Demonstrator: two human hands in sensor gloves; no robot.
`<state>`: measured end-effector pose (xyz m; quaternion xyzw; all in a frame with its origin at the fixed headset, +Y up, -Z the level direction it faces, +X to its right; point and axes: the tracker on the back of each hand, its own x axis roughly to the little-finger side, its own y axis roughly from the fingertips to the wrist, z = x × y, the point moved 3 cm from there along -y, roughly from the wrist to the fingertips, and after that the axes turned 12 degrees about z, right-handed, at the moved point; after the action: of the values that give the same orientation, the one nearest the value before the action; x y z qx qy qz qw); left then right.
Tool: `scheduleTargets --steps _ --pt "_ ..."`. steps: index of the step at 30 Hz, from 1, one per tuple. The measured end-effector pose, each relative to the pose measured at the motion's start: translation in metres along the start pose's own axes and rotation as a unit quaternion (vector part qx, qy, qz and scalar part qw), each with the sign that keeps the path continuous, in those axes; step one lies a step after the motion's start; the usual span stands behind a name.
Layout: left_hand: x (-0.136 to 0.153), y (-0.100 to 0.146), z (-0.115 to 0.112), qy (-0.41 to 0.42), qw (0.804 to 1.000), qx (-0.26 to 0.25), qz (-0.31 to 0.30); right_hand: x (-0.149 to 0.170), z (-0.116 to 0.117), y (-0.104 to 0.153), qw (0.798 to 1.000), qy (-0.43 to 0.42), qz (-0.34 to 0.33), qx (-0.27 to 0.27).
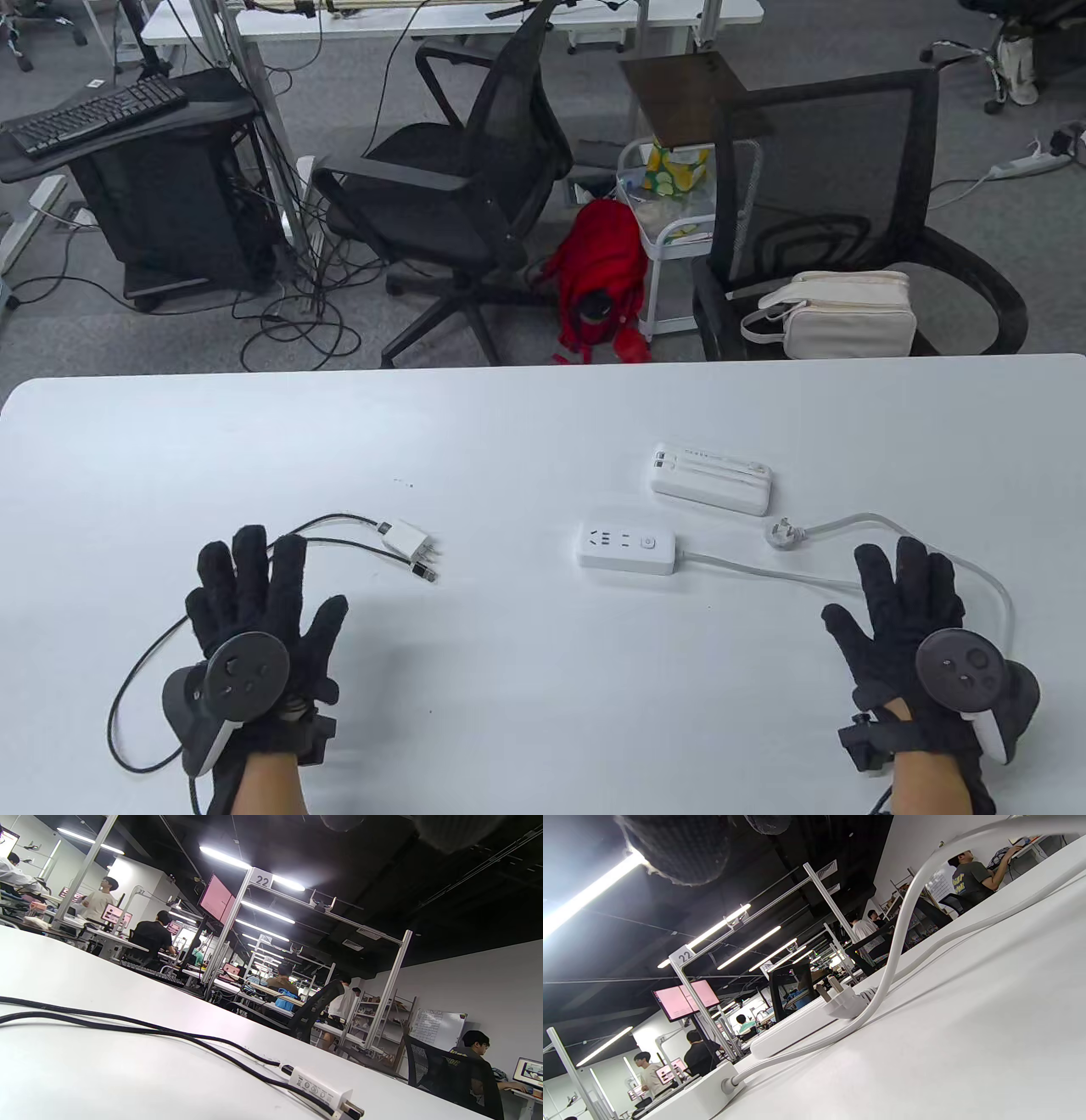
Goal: Charge the battery pack
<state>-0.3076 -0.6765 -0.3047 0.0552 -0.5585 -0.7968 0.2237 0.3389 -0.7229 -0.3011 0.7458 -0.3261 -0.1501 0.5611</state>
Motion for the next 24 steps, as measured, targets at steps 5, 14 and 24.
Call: scheduleTargets --steps 5,14,24 --pt "-0.003 0.002 0.000 -0.002 1.000 -0.001 -0.007 -0.006 0.005 0.001 1.000 0.006 -0.014 -0.004" --pt "0.002 0.000 0.001 0.016 1.000 -0.003 -0.001 -0.047 0.032 0.002 0.994 0.040 -0.074 -0.064" --pt "0.000 0.000 0.002 0.019 1.000 -0.006 -0.006 -0.131 0.117 -0.013 0.957 0.119 -0.161 -0.210"
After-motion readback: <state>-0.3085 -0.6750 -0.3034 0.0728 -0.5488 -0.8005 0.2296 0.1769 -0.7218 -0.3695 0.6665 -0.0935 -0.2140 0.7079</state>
